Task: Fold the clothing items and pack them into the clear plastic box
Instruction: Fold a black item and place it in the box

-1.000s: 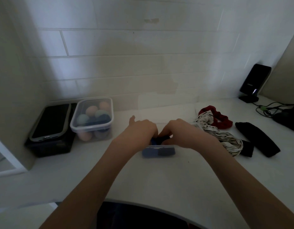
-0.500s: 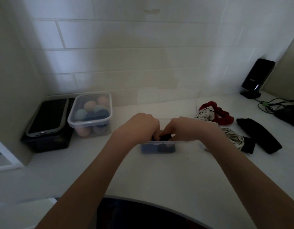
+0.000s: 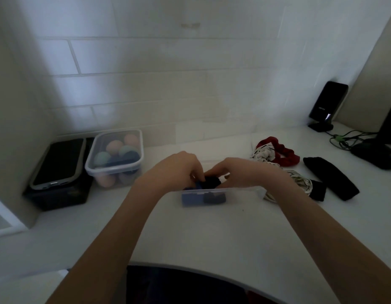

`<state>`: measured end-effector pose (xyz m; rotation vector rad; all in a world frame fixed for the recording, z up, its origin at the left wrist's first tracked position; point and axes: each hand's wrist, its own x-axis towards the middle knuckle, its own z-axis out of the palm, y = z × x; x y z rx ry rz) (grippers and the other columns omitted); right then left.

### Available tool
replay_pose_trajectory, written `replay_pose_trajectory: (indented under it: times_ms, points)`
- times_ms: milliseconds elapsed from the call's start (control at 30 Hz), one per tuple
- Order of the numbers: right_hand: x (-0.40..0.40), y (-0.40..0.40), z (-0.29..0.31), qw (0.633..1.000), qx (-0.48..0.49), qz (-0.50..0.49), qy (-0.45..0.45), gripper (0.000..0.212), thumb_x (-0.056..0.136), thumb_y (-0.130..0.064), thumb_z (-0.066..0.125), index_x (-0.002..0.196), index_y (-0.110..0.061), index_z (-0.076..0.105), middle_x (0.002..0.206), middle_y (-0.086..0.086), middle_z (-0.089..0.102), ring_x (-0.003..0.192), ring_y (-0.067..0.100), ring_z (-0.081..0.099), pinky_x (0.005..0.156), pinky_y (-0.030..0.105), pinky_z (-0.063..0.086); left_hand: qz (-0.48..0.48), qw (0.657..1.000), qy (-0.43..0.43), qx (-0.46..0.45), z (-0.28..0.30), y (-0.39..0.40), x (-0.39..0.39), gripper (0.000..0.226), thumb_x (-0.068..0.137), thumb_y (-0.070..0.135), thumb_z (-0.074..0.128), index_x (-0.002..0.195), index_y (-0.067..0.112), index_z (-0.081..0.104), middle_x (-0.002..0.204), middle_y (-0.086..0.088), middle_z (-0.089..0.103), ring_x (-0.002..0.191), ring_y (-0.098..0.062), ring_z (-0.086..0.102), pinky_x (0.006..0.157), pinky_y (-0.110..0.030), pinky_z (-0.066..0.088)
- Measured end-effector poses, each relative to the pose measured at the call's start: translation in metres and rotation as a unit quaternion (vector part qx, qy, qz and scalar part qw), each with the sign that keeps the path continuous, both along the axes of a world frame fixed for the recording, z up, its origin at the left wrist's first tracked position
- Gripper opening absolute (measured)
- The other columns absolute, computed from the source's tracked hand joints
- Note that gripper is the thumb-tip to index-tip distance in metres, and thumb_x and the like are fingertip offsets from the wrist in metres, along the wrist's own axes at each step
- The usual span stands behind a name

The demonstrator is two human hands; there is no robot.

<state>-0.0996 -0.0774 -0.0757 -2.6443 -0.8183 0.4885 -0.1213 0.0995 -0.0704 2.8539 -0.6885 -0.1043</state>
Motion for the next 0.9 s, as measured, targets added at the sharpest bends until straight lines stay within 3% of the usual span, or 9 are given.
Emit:
replay_pose_trajectory:
  times_ms: [133,233,333,433,533,633,700,767,900]
  points:
    - [-0.003,-0.015,0.0,0.991,0.107,-0.05,0.058,0.061,0.081,-0.012,0.071,0.137,-0.019,0.048,0.134,-0.006,0.059,0.116,-0.003,0.053,0.086,-0.004,0.035,0.046,0.99,-0.041,-0.123,0.001,0.009,-0.004,0.029,0.079,-0.005,0.061,0.097,0.014,0.075,0.097,-0.005,0.074,0.077,-0.007,0.062,0.078,-0.02,0.05]
    - [-0.006,-0.021,0.004,0.983,0.164,-0.066,0.048,0.06,0.079,-0.01,0.073,0.134,-0.017,0.051,0.126,-0.007,0.061,0.112,-0.005,0.054,0.081,-0.008,0.036,0.064,0.982,-0.07,-0.166,0.0,0.01,-0.006,0.031,0.082,-0.006,0.057,0.095,0.015,0.075,0.095,-0.004,0.074,0.076,-0.005,0.059,0.076,-0.014,0.046]
    - [-0.013,-0.03,0.011,0.965,0.248,-0.083,0.006,0.045,0.08,-0.006,0.071,0.123,-0.014,0.06,0.113,-0.008,0.064,0.099,-0.01,0.061,0.084,-0.001,0.043,0.069,0.976,-0.086,-0.188,0.0,0.008,-0.011,0.029,0.085,-0.003,0.055,0.093,0.016,0.076,0.094,-0.002,0.074,0.076,-0.004,0.055,0.07,-0.002,0.036]
    - [-0.016,-0.053,0.018,0.935,0.326,-0.126,-0.067,0.029,0.083,-0.002,0.066,0.108,-0.018,0.067,0.102,-0.002,0.071,0.086,-0.009,0.066,0.089,0.013,0.051,0.074,0.973,-0.083,-0.205,0.0,0.005,-0.016,0.031,0.086,-0.005,0.051,0.092,0.014,0.075,0.096,-0.002,0.074,0.08,-0.006,0.058,0.08,-0.013,0.044]
    - [-0.017,-0.088,0.019,0.904,0.3,-0.223,-0.21,0.021,0.089,-0.007,0.06,0.105,-0.016,0.069,0.095,-0.006,0.069,0.077,-0.008,0.063,0.077,0.009,0.047,0.073,0.968,-0.092,-0.221,-0.003,0.0,-0.017,0.032,0.083,-0.005,0.051,0.088,0.013,0.076,0.094,-0.004,0.074,0.086,-0.014,0.063,0.089,-0.029,0.05]
    - [-0.012,-0.133,0.004,0.871,0.19,-0.346,-0.293,0.025,0.092,-0.017,0.055,0.116,-0.018,0.063,0.125,0.002,0.061,0.12,0.018,0.053,0.102,0.032,0.038,0.068,0.963,-0.1,-0.242,-0.008,-0.008,-0.017,0.03,0.08,-0.004,0.051,0.084,0.013,0.076,0.093,-0.004,0.074,0.089,-0.017,0.065,0.089,-0.037,0.051]
    - [-0.006,-0.158,-0.013,0.866,0.087,-0.428,-0.243,0.036,0.093,-0.026,0.052,0.129,-0.022,0.052,0.14,0.011,0.049,0.136,0.031,0.035,0.111,0.051,0.027,0.072,0.957,-0.107,-0.261,-0.011,-0.015,-0.019,0.028,0.08,-0.003,0.052,0.083,0.013,0.076,0.092,-0.003,0.074,0.089,-0.017,0.066,0.088,-0.036,0.051]
    - [-0.004,-0.171,-0.031,0.857,0.031,-0.488,-0.161,0.044,0.095,-0.029,0.046,0.138,-0.026,0.04,0.149,0.009,0.039,0.142,0.034,0.022,0.112,0.058,0.017,0.071,0.95,-0.119,-0.278,-0.014,-0.021,-0.02,0.027,0.079,-0.002,0.054,0.08,0.014,0.076,0.09,-0.001,0.074,0.087,-0.016,0.066,0.087,-0.035,0.052]
    - [-0.009,-0.176,-0.064,0.865,0.026,-0.486,-0.122,0.05,0.094,-0.019,0.047,0.142,-0.018,0.036,0.142,0.014,0.047,0.128,0.036,0.044,0.105,0.049,0.038,0.067,0.948,-0.108,-0.292,-0.018,-0.028,-0.017,0.029,0.078,-0.001,0.054,0.077,0.018,0.075,0.089,0.001,0.074,0.087,-0.015,0.066,0.086,-0.038,0.053]
